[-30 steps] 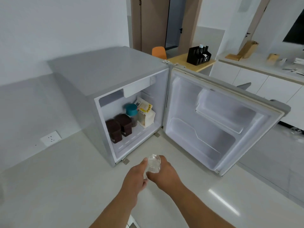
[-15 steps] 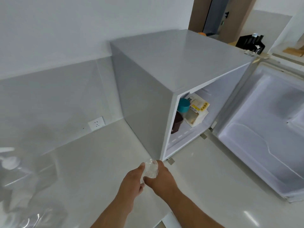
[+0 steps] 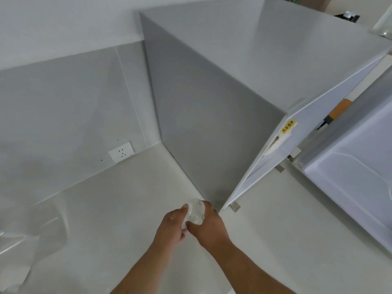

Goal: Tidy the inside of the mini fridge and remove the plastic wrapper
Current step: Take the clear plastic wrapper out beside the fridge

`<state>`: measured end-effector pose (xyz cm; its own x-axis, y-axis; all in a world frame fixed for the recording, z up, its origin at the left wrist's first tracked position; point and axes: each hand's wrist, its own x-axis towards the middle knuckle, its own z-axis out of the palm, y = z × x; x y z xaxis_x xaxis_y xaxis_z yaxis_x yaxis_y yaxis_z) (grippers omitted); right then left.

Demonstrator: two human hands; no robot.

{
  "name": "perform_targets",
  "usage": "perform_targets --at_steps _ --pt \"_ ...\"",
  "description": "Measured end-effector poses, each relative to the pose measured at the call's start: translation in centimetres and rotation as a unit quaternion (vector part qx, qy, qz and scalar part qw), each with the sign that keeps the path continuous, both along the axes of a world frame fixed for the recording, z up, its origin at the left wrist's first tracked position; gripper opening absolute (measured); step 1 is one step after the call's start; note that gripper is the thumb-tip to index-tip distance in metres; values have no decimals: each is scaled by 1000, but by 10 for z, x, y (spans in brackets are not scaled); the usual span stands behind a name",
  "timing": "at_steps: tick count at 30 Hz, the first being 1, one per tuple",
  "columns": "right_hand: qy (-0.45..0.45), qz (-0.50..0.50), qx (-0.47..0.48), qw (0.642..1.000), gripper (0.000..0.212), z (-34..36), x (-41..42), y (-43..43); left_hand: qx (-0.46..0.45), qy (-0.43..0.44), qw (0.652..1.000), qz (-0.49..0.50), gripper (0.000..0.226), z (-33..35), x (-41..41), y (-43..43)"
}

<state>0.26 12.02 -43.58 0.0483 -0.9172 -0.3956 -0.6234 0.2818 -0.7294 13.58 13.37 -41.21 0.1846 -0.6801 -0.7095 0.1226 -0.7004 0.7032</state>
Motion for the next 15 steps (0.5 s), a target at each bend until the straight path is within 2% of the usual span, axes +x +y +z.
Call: perform_targets --at_steps 2,4,6,10,15 --pt "1 -2 0 1000 64 -6 0 -1 15 2 1000 -1 35 -7 0 -1" --pt "1 -4 -1 1000 65 -10 0 0 27 12 1000 8 60 -10 2 0" --pt "1 -6 0 1000 67 -13 1 1 25 21 999 8 75 -13 4 1" --pt "9 -7 -4 1000 68 -17 1 3 20 29 999 5 69 -17 4 4" --pt "16 -6 -8 1000 68 -22 0 1 14 32 999 -15 46 -21 3 3"
